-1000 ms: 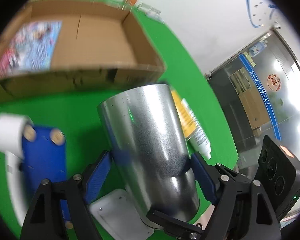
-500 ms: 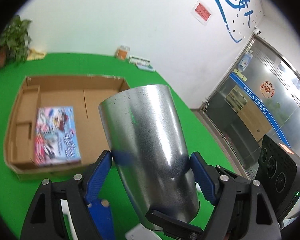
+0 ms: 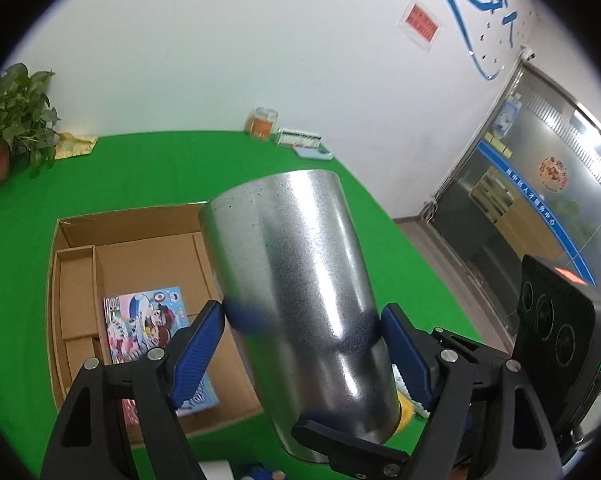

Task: Organize rigid objects
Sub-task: 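Carry the silver cylinder into the box beside the game box, then release the cylinder and move the right gripper to the yellow jar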

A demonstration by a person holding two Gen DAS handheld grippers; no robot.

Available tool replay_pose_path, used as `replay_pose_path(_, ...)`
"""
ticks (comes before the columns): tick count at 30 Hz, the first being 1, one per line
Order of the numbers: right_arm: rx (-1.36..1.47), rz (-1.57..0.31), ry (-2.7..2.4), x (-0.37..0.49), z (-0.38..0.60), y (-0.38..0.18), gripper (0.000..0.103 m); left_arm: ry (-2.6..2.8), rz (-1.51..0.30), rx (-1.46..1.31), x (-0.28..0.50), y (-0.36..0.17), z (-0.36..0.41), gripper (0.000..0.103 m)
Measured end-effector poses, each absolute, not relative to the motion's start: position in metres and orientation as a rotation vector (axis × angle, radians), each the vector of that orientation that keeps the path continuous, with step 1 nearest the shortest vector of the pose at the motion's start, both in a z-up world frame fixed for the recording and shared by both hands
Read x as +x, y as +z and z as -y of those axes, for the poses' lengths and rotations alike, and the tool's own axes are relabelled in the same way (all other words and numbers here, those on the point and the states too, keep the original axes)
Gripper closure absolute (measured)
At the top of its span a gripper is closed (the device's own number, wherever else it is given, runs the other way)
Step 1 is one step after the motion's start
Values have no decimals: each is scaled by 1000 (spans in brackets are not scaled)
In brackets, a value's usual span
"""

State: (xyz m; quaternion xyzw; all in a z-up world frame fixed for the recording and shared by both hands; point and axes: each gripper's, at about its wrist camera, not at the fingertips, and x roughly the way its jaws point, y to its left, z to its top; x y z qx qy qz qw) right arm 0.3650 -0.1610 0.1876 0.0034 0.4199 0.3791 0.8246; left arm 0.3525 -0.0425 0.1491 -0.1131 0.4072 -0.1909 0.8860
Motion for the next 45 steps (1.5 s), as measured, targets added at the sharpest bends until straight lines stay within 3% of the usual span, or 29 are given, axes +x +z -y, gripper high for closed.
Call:
replay_pose_path(20, 70, -1216, 748, 432, 142, 34, 22, -421, -1139, -323, 429, 7, 31, 23)
replay_pose_path(29, 108, -1365, 726, 441, 136, -26, 22, -369, -1247, -311, 422, -27, 32, 25)
replay_pose_path(39, 168, -1351, 779, 427, 147, 2, 19, -344, -1204, -306, 402, 0, 14, 27)
replay_pose_path(45, 59, -1157, 707, 391, 185, 47, 17, -249, -933, -176, 329, 52, -2, 25)
